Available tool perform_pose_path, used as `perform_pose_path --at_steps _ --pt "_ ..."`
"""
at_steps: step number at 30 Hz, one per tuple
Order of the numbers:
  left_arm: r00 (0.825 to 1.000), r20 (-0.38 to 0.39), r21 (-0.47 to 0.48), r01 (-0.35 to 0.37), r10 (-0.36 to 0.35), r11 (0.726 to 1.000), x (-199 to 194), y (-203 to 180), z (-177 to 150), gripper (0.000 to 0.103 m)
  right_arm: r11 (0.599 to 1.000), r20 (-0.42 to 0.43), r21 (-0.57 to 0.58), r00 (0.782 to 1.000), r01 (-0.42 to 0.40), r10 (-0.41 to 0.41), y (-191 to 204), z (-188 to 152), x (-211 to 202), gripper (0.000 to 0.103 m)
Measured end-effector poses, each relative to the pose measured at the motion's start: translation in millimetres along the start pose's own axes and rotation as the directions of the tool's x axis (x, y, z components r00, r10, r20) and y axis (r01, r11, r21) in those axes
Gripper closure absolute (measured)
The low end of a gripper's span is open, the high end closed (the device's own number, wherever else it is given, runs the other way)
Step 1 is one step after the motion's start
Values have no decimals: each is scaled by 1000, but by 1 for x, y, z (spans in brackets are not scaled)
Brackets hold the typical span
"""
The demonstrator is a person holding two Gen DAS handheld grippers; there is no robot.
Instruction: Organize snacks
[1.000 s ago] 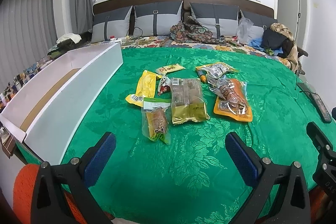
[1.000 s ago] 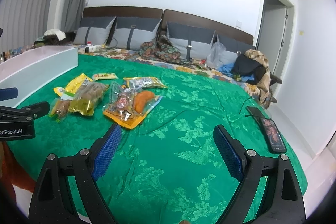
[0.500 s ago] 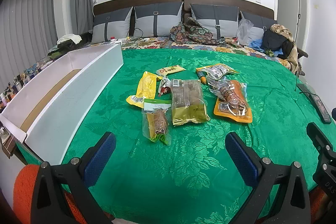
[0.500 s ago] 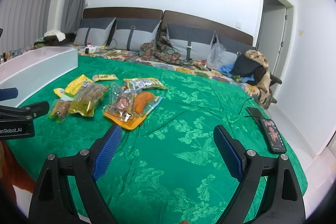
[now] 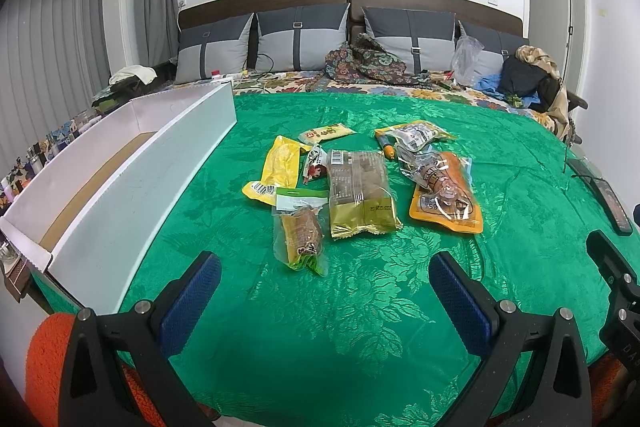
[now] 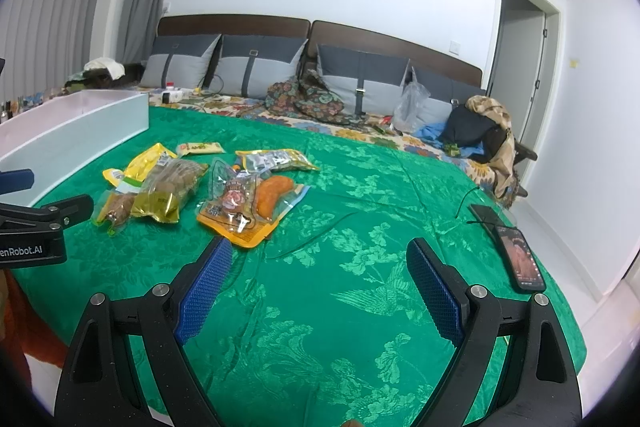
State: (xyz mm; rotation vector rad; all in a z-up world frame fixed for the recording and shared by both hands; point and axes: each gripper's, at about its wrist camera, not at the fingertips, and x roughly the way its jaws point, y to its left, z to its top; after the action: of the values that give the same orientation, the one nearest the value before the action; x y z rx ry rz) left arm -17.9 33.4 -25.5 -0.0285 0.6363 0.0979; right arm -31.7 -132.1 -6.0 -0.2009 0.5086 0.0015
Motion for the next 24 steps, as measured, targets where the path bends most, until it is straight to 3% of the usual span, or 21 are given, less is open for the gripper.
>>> perform_pose_path --at_steps 24 --pt "1000 -4 6 -6 6 1000 3 5 -5 0 1000 -4 -8 1000 -9 8 3 1 0 12"
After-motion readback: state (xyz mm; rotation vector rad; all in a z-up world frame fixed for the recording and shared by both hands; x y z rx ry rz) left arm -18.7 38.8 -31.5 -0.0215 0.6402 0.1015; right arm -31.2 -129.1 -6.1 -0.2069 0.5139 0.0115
